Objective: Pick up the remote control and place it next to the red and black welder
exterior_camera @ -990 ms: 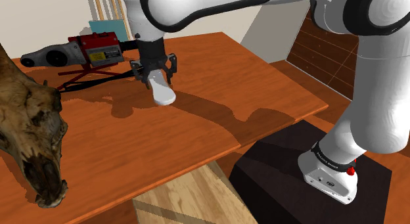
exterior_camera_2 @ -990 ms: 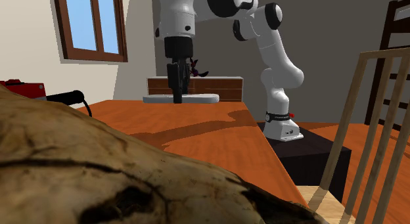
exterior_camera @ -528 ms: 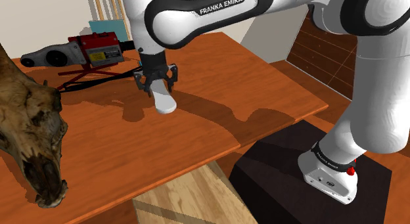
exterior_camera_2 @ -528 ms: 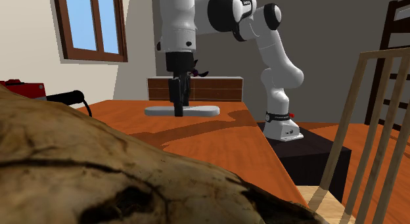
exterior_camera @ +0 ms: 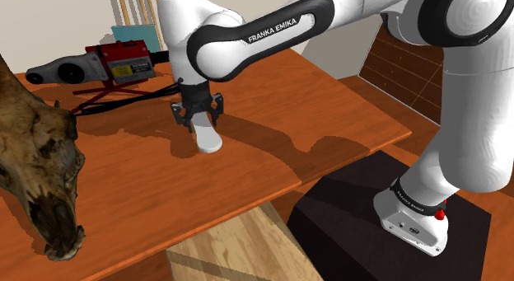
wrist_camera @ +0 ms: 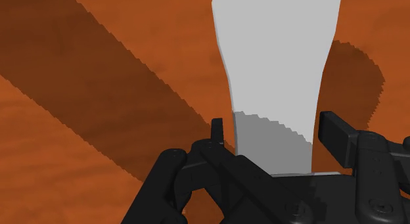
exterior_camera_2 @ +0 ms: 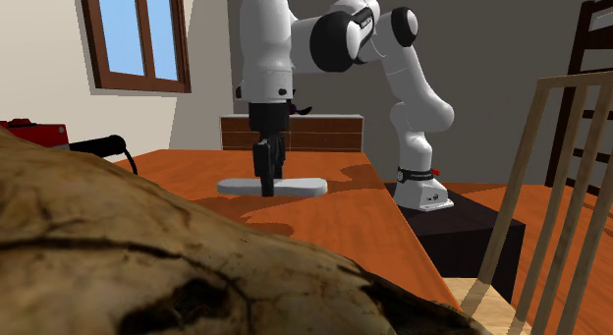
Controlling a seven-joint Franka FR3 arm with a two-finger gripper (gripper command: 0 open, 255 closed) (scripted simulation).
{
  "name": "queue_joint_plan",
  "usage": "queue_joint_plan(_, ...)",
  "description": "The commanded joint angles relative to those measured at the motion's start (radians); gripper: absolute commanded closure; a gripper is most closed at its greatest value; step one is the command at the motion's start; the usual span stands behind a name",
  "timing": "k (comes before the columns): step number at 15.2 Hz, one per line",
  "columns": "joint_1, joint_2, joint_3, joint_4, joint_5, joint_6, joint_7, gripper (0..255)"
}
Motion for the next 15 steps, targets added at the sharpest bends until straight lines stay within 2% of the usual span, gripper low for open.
queue_joint_plan(1,0.001,0.011,-0.004,-0.012,-0.006,0.022,0.003,255)
queue_joint_plan(6,0.005,0.036,-0.013,-0.041,-0.022,0.075,0.013,255)
queue_joint_plan(14,0.005,0.037,-0.013,-0.042,-0.022,0.076,0.014,255)
queue_joint_plan(15,0.005,0.037,-0.013,-0.042,-0.022,0.076,0.014,0)
